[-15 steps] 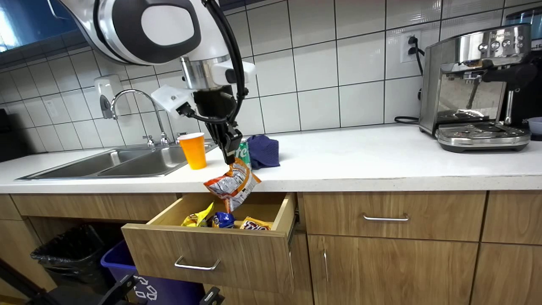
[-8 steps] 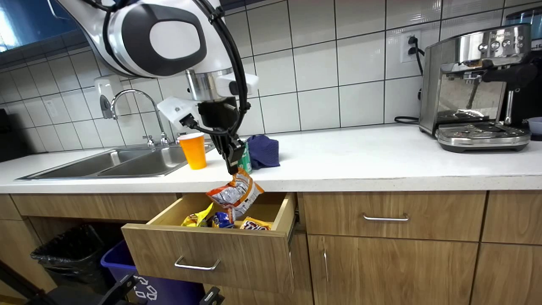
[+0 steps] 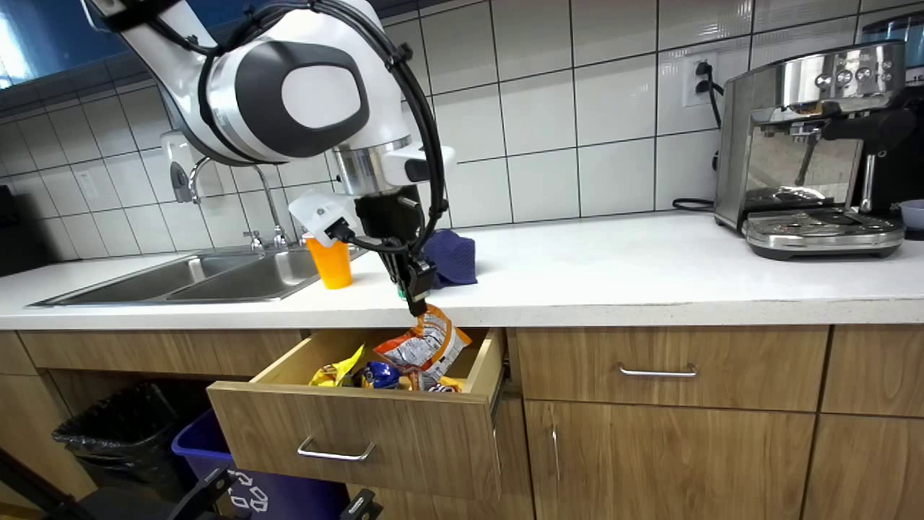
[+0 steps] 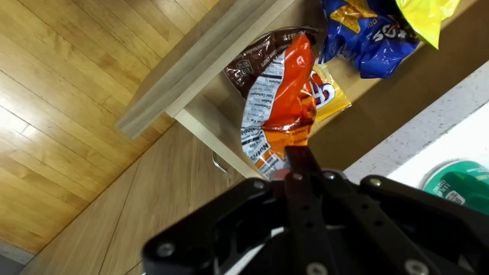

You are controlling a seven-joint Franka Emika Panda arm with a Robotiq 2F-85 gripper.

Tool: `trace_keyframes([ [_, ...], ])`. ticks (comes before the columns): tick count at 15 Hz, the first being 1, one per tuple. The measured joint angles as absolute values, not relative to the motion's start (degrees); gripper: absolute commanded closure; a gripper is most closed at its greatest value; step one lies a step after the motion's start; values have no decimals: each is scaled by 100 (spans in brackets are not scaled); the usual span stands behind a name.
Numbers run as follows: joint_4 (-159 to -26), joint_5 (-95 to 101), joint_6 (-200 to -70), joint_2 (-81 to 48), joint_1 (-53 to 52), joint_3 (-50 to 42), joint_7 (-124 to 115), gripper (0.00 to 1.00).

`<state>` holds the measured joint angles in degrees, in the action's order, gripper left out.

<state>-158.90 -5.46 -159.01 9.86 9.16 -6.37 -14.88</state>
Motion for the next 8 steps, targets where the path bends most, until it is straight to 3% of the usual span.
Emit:
trace_keyframes([
  [6,-15889,-205,-16196,633,950,-636,-1822,100],
  [7,-15886,-150,-16232,589,951,-637,-1871,74],
  [8,-15882,-88,-16263,552,951,-637,-1921,72],
])
